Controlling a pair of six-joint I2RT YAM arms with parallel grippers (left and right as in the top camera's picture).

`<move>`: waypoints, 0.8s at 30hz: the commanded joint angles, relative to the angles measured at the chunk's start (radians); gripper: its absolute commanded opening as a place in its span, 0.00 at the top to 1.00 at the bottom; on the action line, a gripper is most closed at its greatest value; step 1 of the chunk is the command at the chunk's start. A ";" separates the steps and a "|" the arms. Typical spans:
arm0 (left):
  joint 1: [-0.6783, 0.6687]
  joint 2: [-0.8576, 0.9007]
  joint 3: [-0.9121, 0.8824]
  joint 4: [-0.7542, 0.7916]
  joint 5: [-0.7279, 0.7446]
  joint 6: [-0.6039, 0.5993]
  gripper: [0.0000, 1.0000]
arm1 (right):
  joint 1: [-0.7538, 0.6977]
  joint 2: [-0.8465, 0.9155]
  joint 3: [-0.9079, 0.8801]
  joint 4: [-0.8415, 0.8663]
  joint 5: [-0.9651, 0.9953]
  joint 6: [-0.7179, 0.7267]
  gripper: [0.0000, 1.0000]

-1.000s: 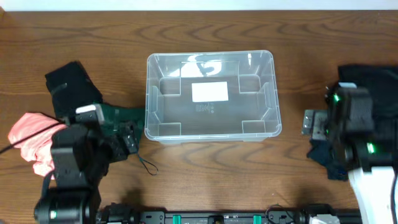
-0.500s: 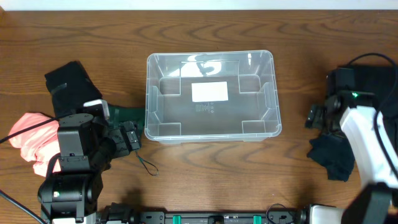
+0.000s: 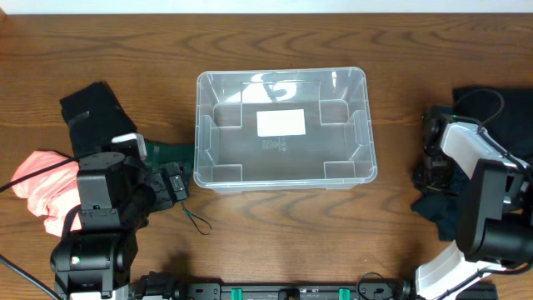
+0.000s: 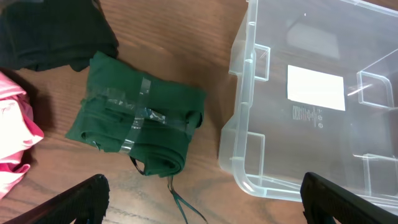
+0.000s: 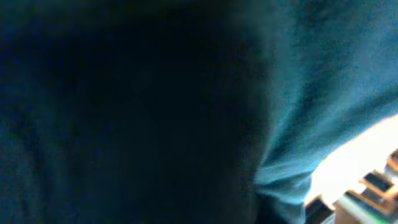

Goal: Pack container
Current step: 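Reach the right gripper to the black garment and grasp it, then carry the black garment into the bin and release it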

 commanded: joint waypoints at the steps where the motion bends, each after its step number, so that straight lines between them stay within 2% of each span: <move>1: -0.002 -0.001 0.017 -0.003 0.002 0.020 0.02 | -0.005 0.016 -0.006 0.000 -0.005 0.016 0.91; 3: -0.002 -0.001 0.017 -0.003 0.002 0.020 0.02 | -0.002 0.008 -0.001 0.000 -0.008 0.016 0.99; 11: -0.002 0.000 0.017 -0.003 0.003 0.020 0.02 | 0.089 -0.177 0.157 -0.069 -0.010 -0.045 0.98; 18: -0.002 0.000 0.016 -0.003 0.002 0.020 0.02 | 0.293 -0.369 0.364 0.022 -0.123 -0.254 0.99; 24: -0.002 0.000 0.016 -0.003 0.002 0.020 0.02 | 0.530 -0.410 0.388 0.154 -0.245 -0.462 0.99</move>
